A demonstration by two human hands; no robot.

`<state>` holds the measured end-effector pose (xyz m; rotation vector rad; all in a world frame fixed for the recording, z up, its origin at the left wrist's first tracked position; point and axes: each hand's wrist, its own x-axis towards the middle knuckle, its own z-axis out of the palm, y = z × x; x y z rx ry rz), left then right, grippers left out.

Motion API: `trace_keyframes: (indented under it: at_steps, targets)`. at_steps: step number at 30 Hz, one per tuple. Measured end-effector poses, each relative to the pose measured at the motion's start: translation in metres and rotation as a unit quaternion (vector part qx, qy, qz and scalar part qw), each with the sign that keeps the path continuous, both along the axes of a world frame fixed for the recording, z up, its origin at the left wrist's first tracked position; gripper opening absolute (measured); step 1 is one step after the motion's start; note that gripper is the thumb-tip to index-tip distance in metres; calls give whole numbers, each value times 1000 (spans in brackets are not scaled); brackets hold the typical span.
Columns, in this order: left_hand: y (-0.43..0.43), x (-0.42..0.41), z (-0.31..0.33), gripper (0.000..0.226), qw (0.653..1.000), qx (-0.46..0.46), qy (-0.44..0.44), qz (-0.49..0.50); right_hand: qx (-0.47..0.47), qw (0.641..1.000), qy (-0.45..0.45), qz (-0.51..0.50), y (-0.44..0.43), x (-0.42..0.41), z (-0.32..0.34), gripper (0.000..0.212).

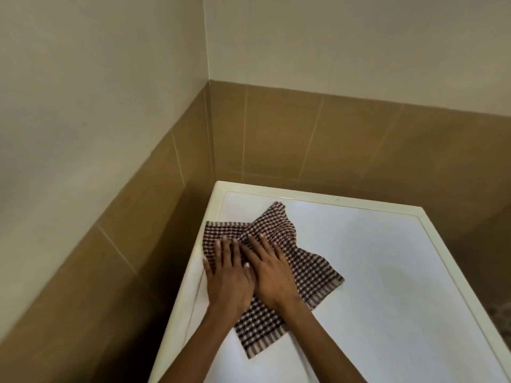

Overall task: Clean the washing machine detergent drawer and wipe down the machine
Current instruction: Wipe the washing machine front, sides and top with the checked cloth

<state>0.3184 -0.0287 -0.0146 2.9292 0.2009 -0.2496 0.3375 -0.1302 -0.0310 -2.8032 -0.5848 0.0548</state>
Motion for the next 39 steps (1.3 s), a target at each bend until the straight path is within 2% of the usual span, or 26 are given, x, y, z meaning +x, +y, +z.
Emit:
trace_keyframes:
  at_steps: [3, 5, 7, 9, 14, 16, 19, 23, 26, 32, 39]
  targets:
    - [-3, 4, -19, 58, 999, -18, -40, 8, 16, 1000, 10, 9, -2, 9, -9, 70]
    - [2, 17, -25, 67, 997, 7, -76, 21, 17, 1000, -16, -14, 4, 21, -12, 60]
    - [9, 38, -25, 63, 997, 44, -60, 21, 31, 996, -54, -70, 12, 34, -12, 55]
    - [17, 62, -20, 60, 997, 68, -31, 24, 36, 992, -58, -106, 22, 50, -11, 62]
    - [35, 97, -17, 61, 997, 76, -9, 26, -3, 998, -8, -68, 42, 86, -10, 77]
    - [40, 109, -17, 63, 998, 63, -4, 31, 2, 998, 2, -69, 46, 95, -11, 71]
    - [40, 130, -20, 60, 999, 31, -23, 13, 6, 998, 16, -68, 47, 112, -13, 51]
    - [41, 151, -28, 57, 998, -16, -49, 24, 2, 999, 8, -41, 44, 136, -11, 49]
    - [36, 158, -29, 58, 996, -30, -62, 58, 9, 999, 3, -36, 36, 150, -13, 48]
    - [8, 171, -27, 64, 995, 51, -76, 28, 27, 997, -3, -74, 7, 160, -16, 47]
    - [-86, 190, -28, 64, 995, -3, -79, -55, -4, 986, -1, -169, -88, 162, -16, 47]
